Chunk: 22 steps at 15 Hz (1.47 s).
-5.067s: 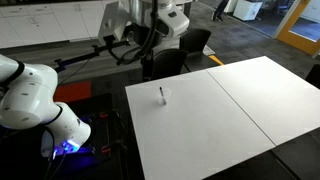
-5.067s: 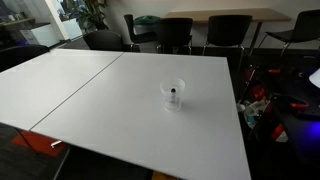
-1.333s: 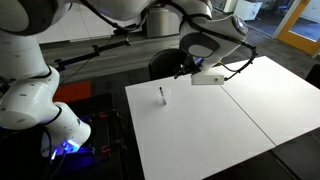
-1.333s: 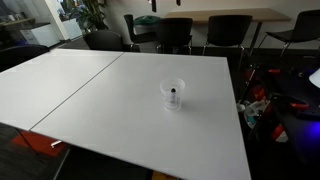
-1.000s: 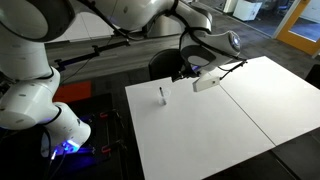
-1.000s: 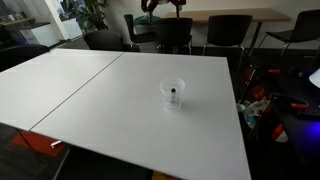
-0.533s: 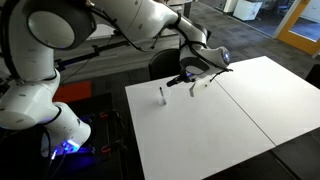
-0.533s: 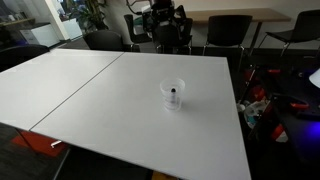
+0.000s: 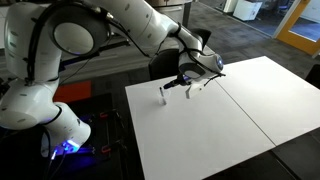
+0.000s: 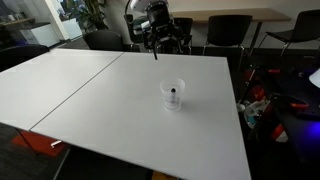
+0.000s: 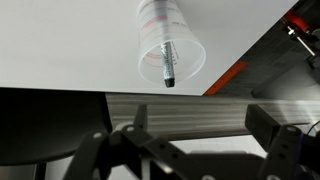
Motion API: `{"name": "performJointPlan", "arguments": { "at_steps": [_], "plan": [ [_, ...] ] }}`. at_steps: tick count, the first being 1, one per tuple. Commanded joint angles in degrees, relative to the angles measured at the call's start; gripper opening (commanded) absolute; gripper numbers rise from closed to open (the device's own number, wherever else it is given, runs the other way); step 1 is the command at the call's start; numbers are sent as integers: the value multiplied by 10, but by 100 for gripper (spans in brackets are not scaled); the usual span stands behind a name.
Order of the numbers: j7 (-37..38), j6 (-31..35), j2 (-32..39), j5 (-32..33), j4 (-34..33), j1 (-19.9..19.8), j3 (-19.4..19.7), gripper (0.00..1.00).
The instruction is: Pick up the pen from the plastic cup and put it on the table.
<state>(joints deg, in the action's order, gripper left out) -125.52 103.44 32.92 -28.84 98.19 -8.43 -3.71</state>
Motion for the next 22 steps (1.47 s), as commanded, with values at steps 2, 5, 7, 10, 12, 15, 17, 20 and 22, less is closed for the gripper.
{"name": "performJointPlan", "arguments": {
  "at_steps": [2,5,7,10,12,15,17,20,22],
  "plan": [
    [16,1,4,6,-3,-4,-9,100],
    [16,0,6,6,-3,-6,-9,100],
    [12,5,3,9,2,-6,-9,100],
    [-5,27,4,17,10,-1,-9,100],
    [-13,39,5,31,14,3,-10,100],
    [-29,60,9,52,21,9,-16,100],
    [-33,74,16,60,21,12,-22,100],
    [-39,89,24,62,22,14,-34,92],
    [-42,92,28,60,23,14,-40,83]
  ]
}}
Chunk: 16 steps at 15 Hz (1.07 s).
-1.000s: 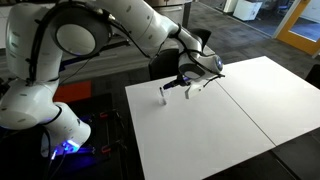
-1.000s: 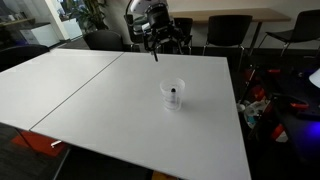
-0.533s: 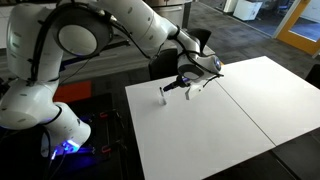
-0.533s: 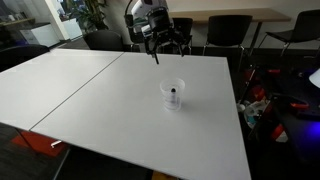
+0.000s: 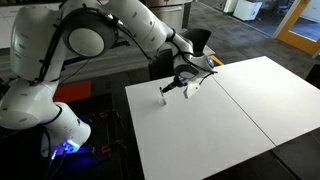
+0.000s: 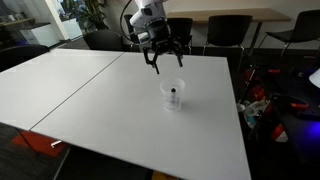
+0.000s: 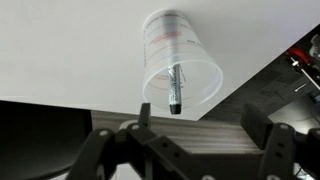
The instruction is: Pick up the pen from the plastic cup and put it on the table.
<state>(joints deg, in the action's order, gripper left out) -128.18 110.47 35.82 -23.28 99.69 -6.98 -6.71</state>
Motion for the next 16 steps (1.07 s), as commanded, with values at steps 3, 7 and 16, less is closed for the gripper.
{"name": "performJointPlan", "arguments": {
  "at_steps": [3,7,16],
  "plan": [
    [-19,24,1,2,10,-2,-18,70],
    [-33,30,2,2,17,-1,-23,61],
    [-66,43,23,1,20,0,-27,56]
  ]
}}
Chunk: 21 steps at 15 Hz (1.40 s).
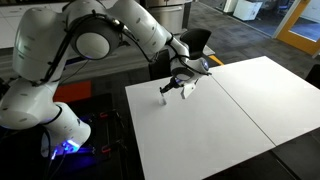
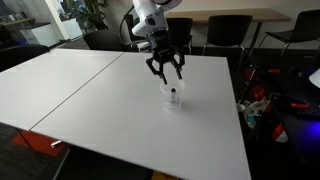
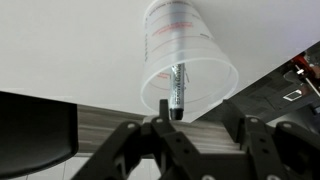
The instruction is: Pick up the pen from the plastic cup and put it on the table.
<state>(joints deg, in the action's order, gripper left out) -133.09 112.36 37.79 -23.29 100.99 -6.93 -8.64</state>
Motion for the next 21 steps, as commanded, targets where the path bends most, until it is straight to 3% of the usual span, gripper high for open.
{"name": "performJointPlan", "arguments": {
  "at_steps": [1,7,12,15,16,17,21],
  "plan": [
    [-20,28,7,3,6,1,-8,56],
    [-23,47,26,3,-2,-1,-18,43],
    [-20,45,36,5,-4,-1,-23,51],
    [-20,40,42,6,-7,-1,-25,48],
    [-19,38,45,6,-9,-1,-26,40],
    [-19,37,47,6,-10,-1,-27,24],
    [-18,40,45,3,-7,-3,-28,0]
  ]
}}
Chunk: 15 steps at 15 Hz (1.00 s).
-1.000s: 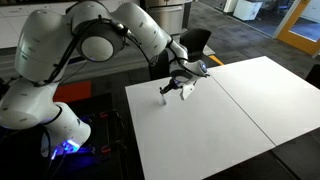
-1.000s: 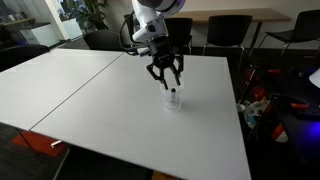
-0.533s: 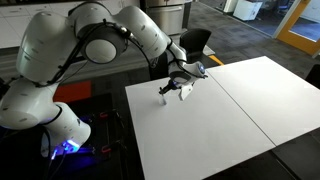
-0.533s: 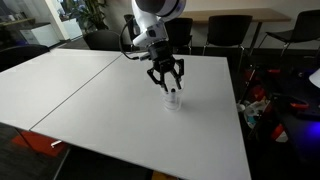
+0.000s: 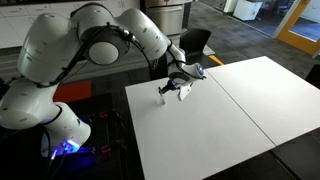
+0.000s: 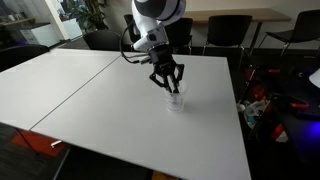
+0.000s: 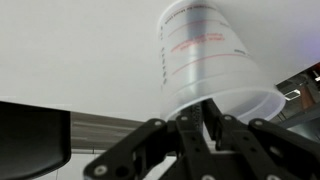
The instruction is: Pick up the pen from the plastic cup and put it on the table.
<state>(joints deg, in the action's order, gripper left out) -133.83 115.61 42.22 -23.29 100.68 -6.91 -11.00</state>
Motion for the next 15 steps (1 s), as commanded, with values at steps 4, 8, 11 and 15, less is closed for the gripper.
{"name": "performJointPlan", "arguments": {
  "at_steps": [4,8,11,15],
  "plan": [
    [-5,7,-14,-4,8,-7,-6,5],
    [-8,9,-41,-6,32,-10,-7,5],
    [-17,5,-66,-13,50,-15,-9,5],
    [-36,-3,-111,-27,85,-25,-12,5]
  ]
}}
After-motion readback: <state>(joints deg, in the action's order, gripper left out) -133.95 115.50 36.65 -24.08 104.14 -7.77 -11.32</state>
